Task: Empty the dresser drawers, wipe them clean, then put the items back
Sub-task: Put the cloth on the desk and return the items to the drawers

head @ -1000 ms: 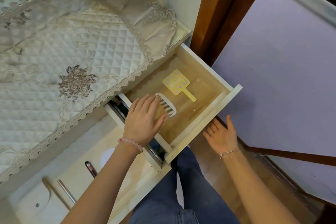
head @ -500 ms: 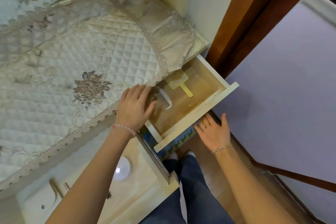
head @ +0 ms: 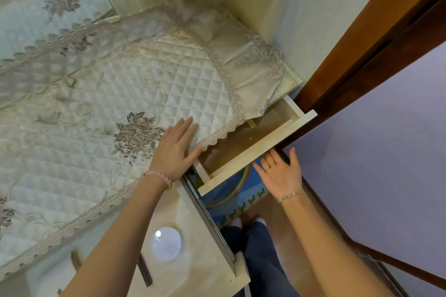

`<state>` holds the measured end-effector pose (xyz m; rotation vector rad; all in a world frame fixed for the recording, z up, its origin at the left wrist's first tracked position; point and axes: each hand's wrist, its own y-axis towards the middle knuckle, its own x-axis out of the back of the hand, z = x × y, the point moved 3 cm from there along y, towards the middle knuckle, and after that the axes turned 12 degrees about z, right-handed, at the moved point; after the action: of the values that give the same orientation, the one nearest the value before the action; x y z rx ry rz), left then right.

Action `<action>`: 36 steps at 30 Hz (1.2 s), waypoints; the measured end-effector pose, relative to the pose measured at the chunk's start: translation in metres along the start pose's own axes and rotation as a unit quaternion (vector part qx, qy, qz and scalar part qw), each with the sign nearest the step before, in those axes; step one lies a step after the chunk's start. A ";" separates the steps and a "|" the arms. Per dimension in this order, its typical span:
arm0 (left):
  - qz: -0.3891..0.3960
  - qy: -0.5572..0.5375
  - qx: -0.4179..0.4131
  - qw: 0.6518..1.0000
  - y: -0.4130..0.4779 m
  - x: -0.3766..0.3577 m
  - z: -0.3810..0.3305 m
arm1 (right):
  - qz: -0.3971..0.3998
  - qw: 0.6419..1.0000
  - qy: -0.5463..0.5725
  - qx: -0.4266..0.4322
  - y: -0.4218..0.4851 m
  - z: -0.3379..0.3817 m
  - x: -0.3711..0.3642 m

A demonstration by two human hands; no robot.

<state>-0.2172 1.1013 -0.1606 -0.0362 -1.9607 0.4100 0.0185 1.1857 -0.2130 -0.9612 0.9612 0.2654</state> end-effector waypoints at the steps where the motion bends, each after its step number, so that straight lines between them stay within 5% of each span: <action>1: -0.002 -0.006 -0.003 1.000 -0.001 0.000 0.000 | 0.002 1.000 0.002 0.000 0.005 -0.001 -0.005; 19: -0.018 -0.003 -0.016 1.000 -0.007 -0.005 0.001 | -0.007 0.999 -0.030 -0.011 0.062 -0.005 -0.050; 27: 0.005 -0.007 0.010 1.000 -0.014 0.003 -0.006 | 0.023 0.989 -0.141 -0.025 0.032 0.007 -0.052; 30: -0.016 -0.005 0.035 0.999 -0.025 0.010 -0.010 | 0.044 0.961 -0.271 -0.019 0.016 0.014 -0.062; 36: -0.107 0.009 0.078 0.991 -0.061 0.026 -0.030 | 0.089 0.835 -0.538 0.067 -0.017 0.024 -0.096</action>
<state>-0.1917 1.0574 -0.1087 0.2680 -1.8856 0.4173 -0.0130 1.2148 -0.1223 -0.4413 0.0067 0.7850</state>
